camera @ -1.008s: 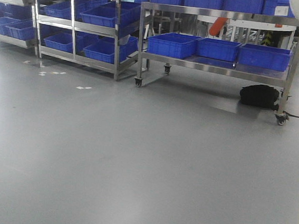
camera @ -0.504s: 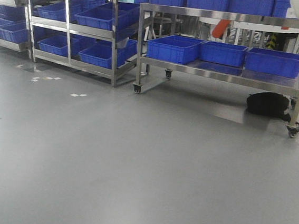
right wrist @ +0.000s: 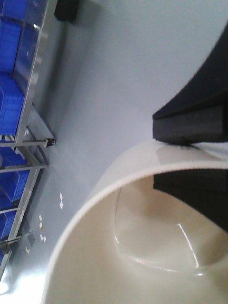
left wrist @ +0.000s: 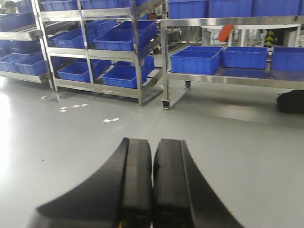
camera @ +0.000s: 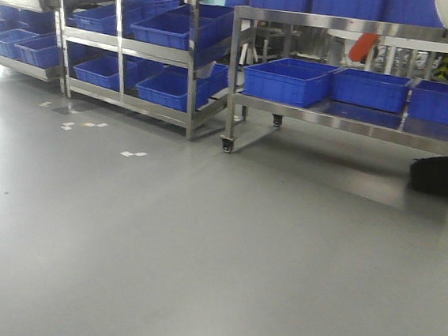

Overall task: Move white bin to right shelf second layer
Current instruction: 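Drive past the blue crate racks carrying the bin in the right gripper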

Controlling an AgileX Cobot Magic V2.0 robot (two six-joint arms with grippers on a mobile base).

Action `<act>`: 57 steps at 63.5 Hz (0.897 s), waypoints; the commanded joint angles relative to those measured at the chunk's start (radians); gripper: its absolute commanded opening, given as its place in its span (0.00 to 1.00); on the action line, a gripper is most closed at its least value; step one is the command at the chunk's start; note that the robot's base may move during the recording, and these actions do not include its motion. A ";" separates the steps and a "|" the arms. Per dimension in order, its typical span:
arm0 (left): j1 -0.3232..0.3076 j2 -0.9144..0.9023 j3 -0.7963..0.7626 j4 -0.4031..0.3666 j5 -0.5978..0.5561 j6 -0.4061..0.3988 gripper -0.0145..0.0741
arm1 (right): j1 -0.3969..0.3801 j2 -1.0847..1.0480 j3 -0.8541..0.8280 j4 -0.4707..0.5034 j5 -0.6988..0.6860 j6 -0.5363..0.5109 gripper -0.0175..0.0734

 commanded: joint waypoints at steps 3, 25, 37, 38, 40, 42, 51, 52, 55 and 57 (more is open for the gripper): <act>-0.005 -0.014 0.037 -0.005 -0.085 -0.004 0.26 | -0.006 0.004 -0.028 -0.011 -0.102 -0.003 0.25; -0.005 -0.014 0.037 -0.005 -0.085 -0.004 0.26 | -0.006 0.004 -0.028 -0.011 -0.102 -0.003 0.25; -0.005 -0.014 0.037 -0.005 -0.085 -0.004 0.26 | -0.006 0.004 -0.028 -0.011 -0.102 -0.003 0.25; -0.005 -0.014 0.037 -0.005 -0.085 -0.004 0.26 | -0.006 0.004 -0.028 -0.011 -0.102 -0.003 0.25; -0.005 -0.014 0.037 -0.005 -0.085 -0.004 0.26 | -0.006 0.004 -0.028 -0.011 -0.102 -0.003 0.25; -0.005 -0.014 0.037 -0.005 -0.085 -0.004 0.26 | -0.006 0.004 -0.028 -0.011 -0.102 -0.003 0.25; -0.005 -0.014 0.037 -0.005 -0.085 -0.004 0.26 | -0.006 0.004 -0.028 -0.011 -0.102 -0.003 0.25; -0.005 -0.014 0.037 -0.005 -0.085 -0.004 0.26 | -0.006 0.004 -0.028 -0.011 -0.102 -0.003 0.25; -0.005 -0.014 0.037 -0.005 -0.085 -0.004 0.26 | -0.006 0.004 -0.028 -0.011 -0.102 -0.003 0.25; -0.005 -0.014 0.037 -0.005 -0.085 -0.004 0.26 | -0.006 0.004 -0.028 -0.011 -0.102 -0.003 0.25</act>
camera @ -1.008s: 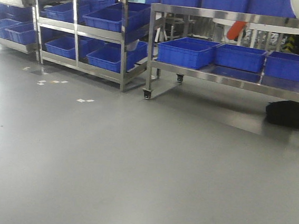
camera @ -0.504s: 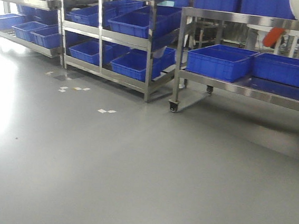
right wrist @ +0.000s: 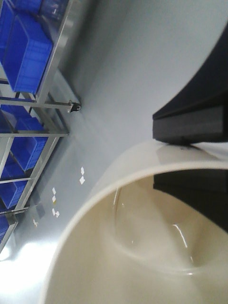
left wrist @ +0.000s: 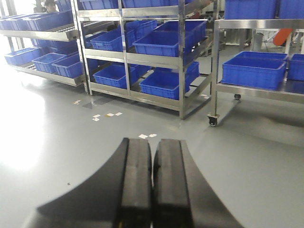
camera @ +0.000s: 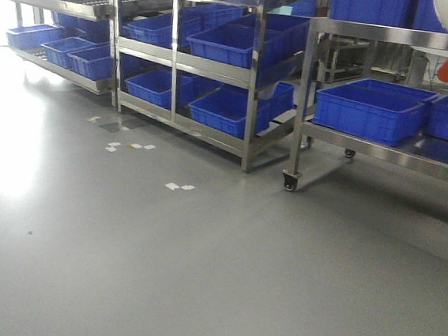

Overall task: Move white bin to right shelf second layer
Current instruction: 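Drive past the blue crate racks carrying the bin in the right gripper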

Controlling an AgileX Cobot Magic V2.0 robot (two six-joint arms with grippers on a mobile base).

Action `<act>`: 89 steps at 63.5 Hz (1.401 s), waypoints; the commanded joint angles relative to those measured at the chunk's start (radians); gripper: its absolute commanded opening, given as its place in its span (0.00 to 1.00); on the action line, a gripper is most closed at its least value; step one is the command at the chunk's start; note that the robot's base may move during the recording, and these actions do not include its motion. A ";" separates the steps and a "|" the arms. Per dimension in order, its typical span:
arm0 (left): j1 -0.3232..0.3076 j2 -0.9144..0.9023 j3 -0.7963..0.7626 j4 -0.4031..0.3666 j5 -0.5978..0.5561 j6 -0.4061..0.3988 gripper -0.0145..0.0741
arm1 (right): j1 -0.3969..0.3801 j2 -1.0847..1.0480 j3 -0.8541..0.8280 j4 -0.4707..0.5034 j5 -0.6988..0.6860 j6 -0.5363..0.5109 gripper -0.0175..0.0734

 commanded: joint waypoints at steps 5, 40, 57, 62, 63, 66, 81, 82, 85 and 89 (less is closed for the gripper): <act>-0.005 -0.014 0.037 -0.005 -0.085 -0.004 0.26 | -0.006 0.002 -0.028 -0.011 -0.099 -0.003 0.25; -0.005 -0.014 0.037 -0.005 -0.085 -0.004 0.26 | -0.006 0.002 -0.028 -0.011 -0.100 -0.003 0.25; -0.005 -0.014 0.037 -0.005 -0.085 -0.004 0.26 | -0.006 0.002 -0.028 -0.011 -0.100 -0.003 0.25; -0.005 -0.014 0.037 -0.005 -0.085 -0.004 0.26 | -0.006 0.002 -0.028 -0.011 -0.100 -0.003 0.25; -0.005 -0.014 0.037 -0.005 -0.085 -0.004 0.26 | -0.006 0.002 -0.028 -0.011 -0.100 -0.003 0.25; -0.005 -0.014 0.037 -0.005 -0.085 -0.004 0.26 | -0.006 0.002 -0.028 -0.011 -0.100 -0.003 0.25; -0.005 -0.014 0.037 -0.005 -0.085 -0.004 0.26 | -0.006 0.002 -0.028 -0.011 -0.100 -0.003 0.25; -0.005 -0.014 0.037 -0.005 -0.085 -0.004 0.26 | -0.006 0.002 -0.028 -0.011 -0.100 -0.003 0.25; -0.005 -0.014 0.037 -0.005 -0.085 -0.004 0.26 | -0.006 0.002 -0.028 -0.011 -0.100 -0.003 0.25; -0.005 -0.014 0.037 -0.005 -0.085 -0.004 0.26 | -0.006 0.002 -0.028 -0.011 -0.100 -0.003 0.25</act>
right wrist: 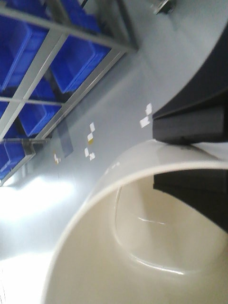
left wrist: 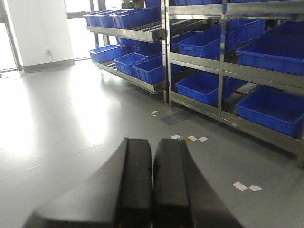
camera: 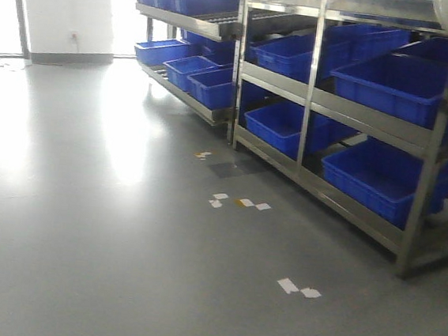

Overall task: Move white bin to right shelf second layer
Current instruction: 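Drive past the blue crate racks carrying the bin in the right gripper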

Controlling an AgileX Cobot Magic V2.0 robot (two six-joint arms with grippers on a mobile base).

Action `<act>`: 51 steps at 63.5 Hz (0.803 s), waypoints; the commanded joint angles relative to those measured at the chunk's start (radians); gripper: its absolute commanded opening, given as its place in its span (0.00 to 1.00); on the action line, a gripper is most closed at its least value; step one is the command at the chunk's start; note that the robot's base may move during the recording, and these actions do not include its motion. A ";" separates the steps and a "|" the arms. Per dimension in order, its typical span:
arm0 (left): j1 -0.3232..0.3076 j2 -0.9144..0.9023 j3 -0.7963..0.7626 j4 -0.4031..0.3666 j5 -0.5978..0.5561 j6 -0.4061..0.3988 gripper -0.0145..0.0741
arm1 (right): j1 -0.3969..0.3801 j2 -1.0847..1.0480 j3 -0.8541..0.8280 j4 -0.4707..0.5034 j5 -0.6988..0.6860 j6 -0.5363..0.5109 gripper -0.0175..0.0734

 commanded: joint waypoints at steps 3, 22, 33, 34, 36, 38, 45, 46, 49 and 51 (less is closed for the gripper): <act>-0.005 -0.014 0.037 -0.005 -0.085 -0.004 0.26 | -0.006 0.002 -0.028 -0.011 -0.100 -0.003 0.25; -0.005 -0.014 0.037 -0.005 -0.085 -0.004 0.26 | -0.006 0.002 -0.028 -0.011 -0.100 -0.003 0.25; -0.005 -0.014 0.037 -0.005 -0.085 -0.004 0.26 | -0.006 0.002 -0.028 -0.011 -0.100 -0.003 0.25; -0.005 -0.014 0.037 -0.005 -0.085 -0.004 0.26 | -0.006 0.002 -0.028 -0.011 -0.100 -0.003 0.25; -0.005 -0.014 0.037 -0.005 -0.085 -0.004 0.26 | -0.006 0.002 -0.028 -0.011 -0.100 -0.003 0.25; -0.005 -0.014 0.037 -0.005 -0.085 -0.004 0.26 | -0.006 0.002 -0.028 -0.011 -0.100 -0.003 0.25; -0.005 -0.014 0.037 -0.005 -0.085 -0.004 0.26 | -0.006 0.002 -0.028 -0.011 -0.100 -0.003 0.25; -0.005 -0.014 0.037 -0.005 -0.085 -0.004 0.26 | -0.006 0.002 -0.028 -0.011 -0.100 -0.003 0.25; -0.005 -0.014 0.037 -0.005 -0.085 -0.004 0.26 | -0.006 0.002 -0.028 -0.011 -0.100 -0.003 0.25; -0.005 -0.014 0.037 -0.005 -0.085 -0.004 0.26 | -0.006 0.002 -0.028 -0.011 -0.100 -0.003 0.25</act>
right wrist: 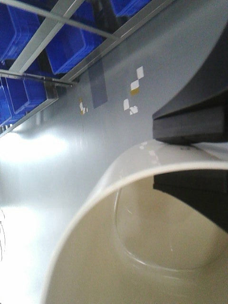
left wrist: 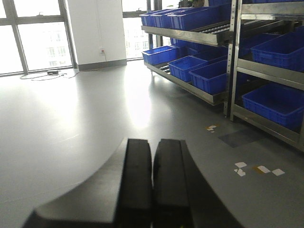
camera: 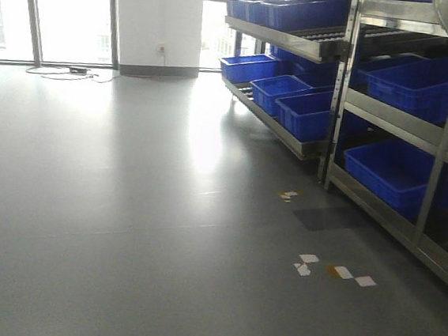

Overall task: Move white bin to right shelf second layer
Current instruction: 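Drive past the blue crate racks carrying the bin in the right gripper, then drive along the window toward the roller shelf rack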

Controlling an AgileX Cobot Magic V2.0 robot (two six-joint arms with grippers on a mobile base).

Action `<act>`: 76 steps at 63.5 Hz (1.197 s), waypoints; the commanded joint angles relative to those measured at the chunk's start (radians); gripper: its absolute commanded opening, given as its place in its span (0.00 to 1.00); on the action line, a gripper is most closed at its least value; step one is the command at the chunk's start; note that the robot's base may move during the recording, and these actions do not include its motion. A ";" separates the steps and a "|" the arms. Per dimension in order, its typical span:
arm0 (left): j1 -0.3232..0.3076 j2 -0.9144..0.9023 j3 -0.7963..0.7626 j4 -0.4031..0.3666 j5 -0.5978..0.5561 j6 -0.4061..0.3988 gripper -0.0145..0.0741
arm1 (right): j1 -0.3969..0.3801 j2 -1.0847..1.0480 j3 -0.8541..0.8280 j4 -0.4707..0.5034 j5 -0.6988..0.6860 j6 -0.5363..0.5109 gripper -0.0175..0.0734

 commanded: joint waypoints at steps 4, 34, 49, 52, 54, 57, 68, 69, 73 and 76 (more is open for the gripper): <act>-0.005 -0.014 0.037 -0.005 -0.085 -0.004 0.26 | -0.006 0.002 -0.028 -0.011 -0.100 -0.003 0.25; -0.005 -0.014 0.037 -0.005 -0.085 -0.004 0.26 | -0.006 0.002 -0.028 -0.011 -0.100 -0.003 0.25; -0.005 -0.014 0.037 -0.005 -0.085 -0.004 0.26 | -0.006 0.002 -0.028 -0.011 -0.100 -0.003 0.25; -0.005 -0.014 0.037 -0.005 -0.085 -0.004 0.26 | -0.006 0.002 -0.028 -0.011 -0.100 -0.003 0.25; -0.005 -0.014 0.037 -0.005 -0.085 -0.004 0.26 | -0.006 0.002 -0.028 -0.011 -0.100 -0.003 0.25; -0.005 -0.014 0.037 -0.005 -0.085 -0.004 0.26 | -0.006 0.002 -0.028 -0.011 -0.100 -0.003 0.25; -0.005 -0.014 0.037 -0.005 -0.085 -0.004 0.26 | -0.006 0.002 -0.028 -0.011 -0.100 -0.003 0.25; -0.005 -0.014 0.037 -0.005 -0.085 -0.004 0.26 | -0.006 0.002 -0.028 -0.011 -0.100 -0.003 0.25; -0.005 -0.014 0.037 -0.005 -0.085 -0.004 0.26 | -0.006 0.002 -0.028 -0.011 -0.100 -0.003 0.25; -0.005 -0.014 0.037 -0.005 -0.085 -0.004 0.26 | -0.006 0.002 -0.028 -0.011 -0.100 -0.003 0.25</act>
